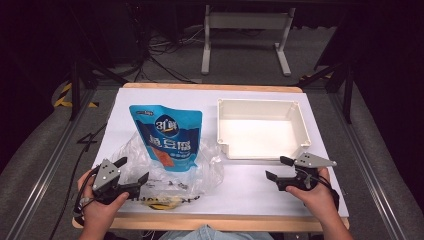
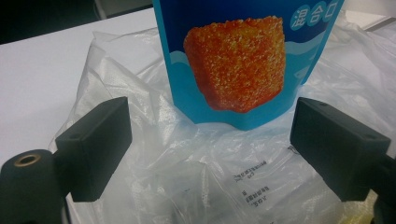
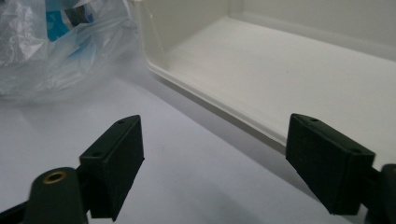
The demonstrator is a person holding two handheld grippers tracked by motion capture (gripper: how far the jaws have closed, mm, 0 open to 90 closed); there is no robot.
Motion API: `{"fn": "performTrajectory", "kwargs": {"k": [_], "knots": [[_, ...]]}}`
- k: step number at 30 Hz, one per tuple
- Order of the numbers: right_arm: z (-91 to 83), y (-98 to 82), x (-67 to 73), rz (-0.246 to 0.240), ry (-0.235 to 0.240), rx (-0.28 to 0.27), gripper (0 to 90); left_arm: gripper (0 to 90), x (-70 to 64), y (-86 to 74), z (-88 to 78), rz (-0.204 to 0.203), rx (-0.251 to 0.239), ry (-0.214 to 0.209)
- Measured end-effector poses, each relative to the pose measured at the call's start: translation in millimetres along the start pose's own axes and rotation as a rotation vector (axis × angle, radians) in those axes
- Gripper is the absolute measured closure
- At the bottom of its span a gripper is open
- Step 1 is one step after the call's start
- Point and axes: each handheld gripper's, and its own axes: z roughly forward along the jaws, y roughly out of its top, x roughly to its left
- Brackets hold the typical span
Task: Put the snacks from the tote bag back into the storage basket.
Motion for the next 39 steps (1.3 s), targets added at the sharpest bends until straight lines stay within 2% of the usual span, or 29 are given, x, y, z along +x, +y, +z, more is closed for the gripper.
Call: {"fn": "performTrajectory", "kwargs": {"k": [5, 11, 16, 19, 24, 30, 39], "knots": [[-1.3, 1.5, 2.0, -0.020, -0.008, 0.021, 23.1, 13.3, 0.3, 0.5, -0.3, -0.001, -0.002, 0.000], [-6.2, 2.0, 2.5, -0.026, -0.019, 0.029, 26.1, 13.4, 2.5, 1.8, 1.6, -0.033, -0.004, -0.035], [-7.1, 2.7, 2.1, -0.033, -0.027, 0.029, 26.1, 13.4, 1.9, 2.1, 0.3, -0.026, 0.001, -0.032], [-6.7, 3.4, 2.4, -0.033, -0.015, 0.025, 27.0, 14.7, 0.1, 2.3, 1.0, -0.009, 0.008, -0.010], [-8.3, 5.6, 3.2, -0.033, -0.001, 0.008, 27.7, 14.4, -0.6, 2.7, 1.0, -0.013, 0.006, -0.017], [-11.8, 15.2, 4.4, -0.047, -0.016, 0.011, 27.3, 13.7, -1.3, 3.0, 0.9, -0.010, 0.007, -0.019], [-13.6, 26.6, 9.4, -0.061, 0.010, -0.003, 26.6, 13.1, -3.5, 3.2, 2.1, 0.007, 0.016, -0.022]]}}
